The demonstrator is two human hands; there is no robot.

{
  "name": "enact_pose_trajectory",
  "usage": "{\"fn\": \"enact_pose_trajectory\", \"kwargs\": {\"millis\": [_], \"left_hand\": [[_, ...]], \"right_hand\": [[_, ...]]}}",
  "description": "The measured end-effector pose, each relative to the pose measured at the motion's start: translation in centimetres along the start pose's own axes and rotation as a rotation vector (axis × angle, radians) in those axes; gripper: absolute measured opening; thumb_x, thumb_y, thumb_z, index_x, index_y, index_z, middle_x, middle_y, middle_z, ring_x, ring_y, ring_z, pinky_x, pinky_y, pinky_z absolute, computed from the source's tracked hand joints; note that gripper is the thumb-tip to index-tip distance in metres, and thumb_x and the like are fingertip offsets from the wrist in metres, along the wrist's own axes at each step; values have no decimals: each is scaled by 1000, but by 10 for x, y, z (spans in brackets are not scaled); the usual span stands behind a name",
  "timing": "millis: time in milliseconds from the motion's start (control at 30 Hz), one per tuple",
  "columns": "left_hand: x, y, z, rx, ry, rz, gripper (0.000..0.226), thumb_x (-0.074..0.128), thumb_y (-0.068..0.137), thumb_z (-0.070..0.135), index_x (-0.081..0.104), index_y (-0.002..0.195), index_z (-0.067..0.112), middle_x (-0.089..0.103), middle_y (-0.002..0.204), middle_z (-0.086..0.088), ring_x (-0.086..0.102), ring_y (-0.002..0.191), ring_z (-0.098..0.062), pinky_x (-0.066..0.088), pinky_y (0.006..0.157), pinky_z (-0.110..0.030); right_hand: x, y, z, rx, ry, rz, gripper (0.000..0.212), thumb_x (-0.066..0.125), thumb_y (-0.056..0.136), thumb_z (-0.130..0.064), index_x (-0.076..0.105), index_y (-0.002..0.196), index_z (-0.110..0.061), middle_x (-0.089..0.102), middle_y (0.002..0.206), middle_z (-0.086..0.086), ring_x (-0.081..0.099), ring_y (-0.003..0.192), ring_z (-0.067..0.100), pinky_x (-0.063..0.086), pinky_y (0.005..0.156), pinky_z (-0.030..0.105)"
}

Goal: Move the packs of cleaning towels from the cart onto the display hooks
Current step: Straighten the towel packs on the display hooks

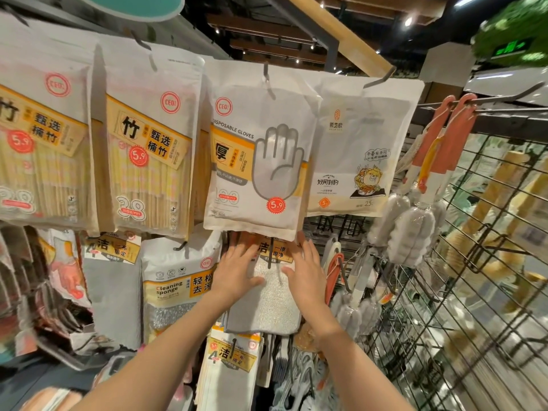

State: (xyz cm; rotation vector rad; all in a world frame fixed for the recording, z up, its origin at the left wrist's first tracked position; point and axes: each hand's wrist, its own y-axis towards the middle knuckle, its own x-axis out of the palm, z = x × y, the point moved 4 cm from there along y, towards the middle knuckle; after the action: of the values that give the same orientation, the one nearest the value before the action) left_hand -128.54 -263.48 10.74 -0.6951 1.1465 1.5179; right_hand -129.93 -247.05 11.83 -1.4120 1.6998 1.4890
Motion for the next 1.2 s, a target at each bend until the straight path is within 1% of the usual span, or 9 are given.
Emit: {"fn": "enact_pose_trajectory", "kwargs": {"millis": [200,333,533,767,867,967,1033,1133,1200], "left_hand": [[-2,6,-1,-3,-3,-29,84,67,80,52,28,146,20,40,139,-3,34,129,-23,29,106,-34],[-2,9,-1,-18,-11,-52,84,68,78,53,30,146,20,42,141,-3,36,129,-23,31,106,-34],[-3,12,-2,-50,-16,-82,85,69,78,53,31,146,19,42,143,-4,37,130,-24,32,107,-36],[-8,10,0,-58,-6,-106,85,71,78,48,29,147,20,41,143,-4,36,131,-23,33,106,-35],[-16,7,3,-49,-9,-124,84,72,79,44,29,147,20,38,143,-5,34,132,-23,34,106,-36],[-21,-1,7,-35,-9,-141,87,71,81,40,22,149,19,29,148,-6,24,137,-25,27,111,-37],[-20,-10,9,-34,0,-174,94,70,82,39,10,152,21,14,157,-8,9,145,-27,17,117,-38],[-18,-25,11,-44,-55,-212,103,70,84,33,-7,152,25,-13,160,-9,-15,146,-29,2,118,-40],[-20,-39,16,-12,-78,-198,106,70,84,30,-12,150,26,-22,157,-6,-22,144,-27,-3,117,-39]], "right_hand": [[0,6,1,-18,-6,-4,76,59,91,-29,11,149,-35,16,158,-2,7,147,17,35,108,37],[-2,9,2,-27,3,3,75,62,88,-27,18,149,-30,18,157,-4,10,146,17,35,108,37],[-1,15,1,-25,9,-2,78,65,86,-27,19,149,-30,17,156,-7,11,146,16,39,104,36],[-7,14,1,-44,5,-48,78,64,87,-26,17,148,-33,14,157,-5,11,146,19,34,108,40],[-15,13,1,-61,-38,-102,79,64,87,-27,14,149,-33,13,157,-2,11,146,20,28,113,44],[-22,10,0,-87,-8,-173,85,64,87,-23,8,150,-33,5,159,-4,4,147,19,21,115,47],[-26,6,1,-88,-3,-231,87,64,88,-24,3,151,-33,-2,160,-5,-3,147,16,17,117,50],[-30,-6,6,-74,33,-281,85,62,89,-25,4,151,-34,-5,160,-5,-3,147,17,15,118,46],[-31,-16,8,-66,40,-300,82,61,90,-27,6,150,-34,-7,159,-7,-2,147,18,15,119,43]]}}
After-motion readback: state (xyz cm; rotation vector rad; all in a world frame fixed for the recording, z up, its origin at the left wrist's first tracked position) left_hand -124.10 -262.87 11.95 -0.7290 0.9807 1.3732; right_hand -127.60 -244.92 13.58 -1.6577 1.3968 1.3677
